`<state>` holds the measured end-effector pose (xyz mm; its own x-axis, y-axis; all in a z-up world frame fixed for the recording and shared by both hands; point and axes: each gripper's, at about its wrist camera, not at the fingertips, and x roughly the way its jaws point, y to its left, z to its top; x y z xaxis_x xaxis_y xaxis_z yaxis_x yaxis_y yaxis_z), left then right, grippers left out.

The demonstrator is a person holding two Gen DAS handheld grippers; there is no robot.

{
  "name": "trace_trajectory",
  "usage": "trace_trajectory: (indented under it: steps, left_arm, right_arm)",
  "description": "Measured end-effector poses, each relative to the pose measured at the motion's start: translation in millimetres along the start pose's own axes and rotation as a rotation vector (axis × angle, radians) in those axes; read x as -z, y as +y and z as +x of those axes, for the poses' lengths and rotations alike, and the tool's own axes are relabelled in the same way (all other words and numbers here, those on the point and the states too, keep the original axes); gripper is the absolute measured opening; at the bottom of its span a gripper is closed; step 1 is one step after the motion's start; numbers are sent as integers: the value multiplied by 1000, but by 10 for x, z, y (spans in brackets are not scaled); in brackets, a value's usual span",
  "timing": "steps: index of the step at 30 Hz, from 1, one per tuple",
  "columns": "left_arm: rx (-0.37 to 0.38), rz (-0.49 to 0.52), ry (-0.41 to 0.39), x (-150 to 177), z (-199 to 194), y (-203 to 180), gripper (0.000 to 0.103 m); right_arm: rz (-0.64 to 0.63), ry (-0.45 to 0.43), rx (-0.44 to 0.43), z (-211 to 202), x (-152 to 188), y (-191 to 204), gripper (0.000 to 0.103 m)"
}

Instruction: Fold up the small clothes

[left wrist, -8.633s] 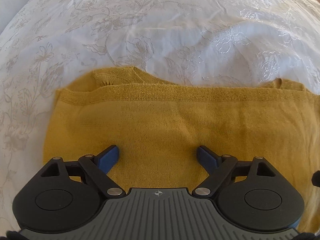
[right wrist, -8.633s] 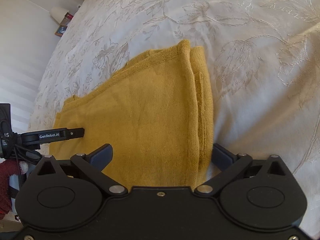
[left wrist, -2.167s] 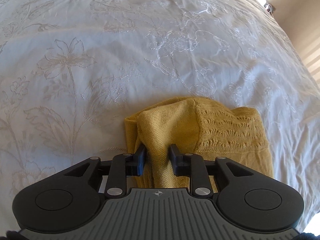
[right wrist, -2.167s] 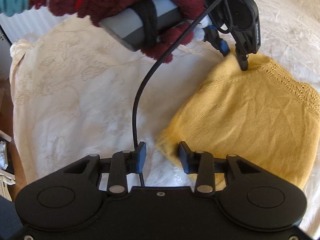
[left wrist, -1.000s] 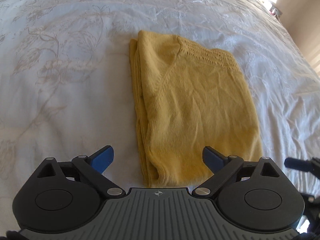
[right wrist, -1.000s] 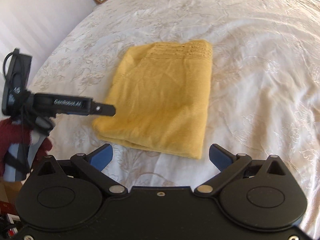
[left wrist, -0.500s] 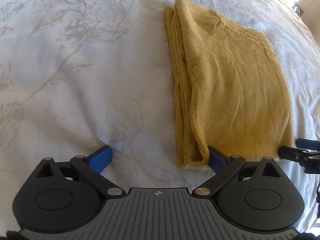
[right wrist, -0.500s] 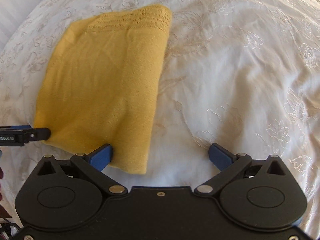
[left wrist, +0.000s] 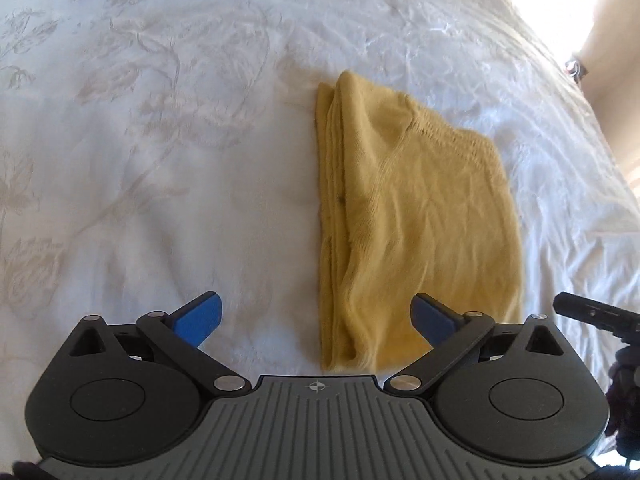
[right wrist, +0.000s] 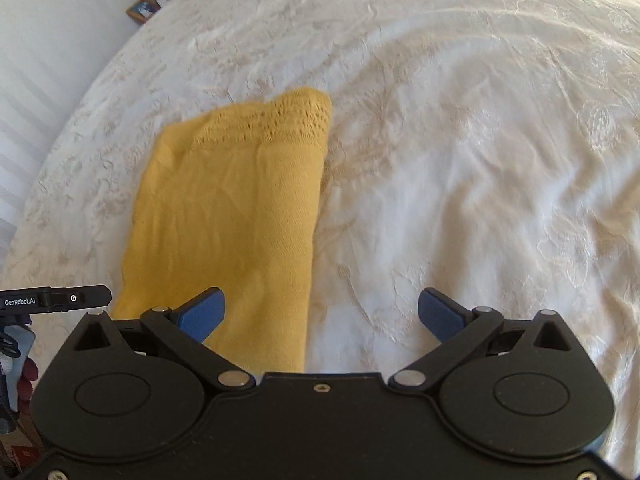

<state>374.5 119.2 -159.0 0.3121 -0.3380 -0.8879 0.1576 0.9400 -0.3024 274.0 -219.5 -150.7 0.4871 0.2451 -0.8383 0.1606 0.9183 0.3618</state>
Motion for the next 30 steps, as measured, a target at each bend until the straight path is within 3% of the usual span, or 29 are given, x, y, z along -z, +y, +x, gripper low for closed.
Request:
trace_trajectory:
  steps: [9,14,24,30]
  left_arm:
    - [35,48,17,-562,513,-292,102]
    - [45,88,80,-575,781,-313,102]
    - [106,40,91,-683,885,-250,102]
    - [202,6,121,-414,750,-150,102]
  right_arm:
    - [75,-10,-115,459,-562,-41,102]
    - [115,27,-182,755,-734,-96,102]
    - [98,92,-332,1184,-901,-87,102]
    - [102,113,-361,1286,-950,-54,103]
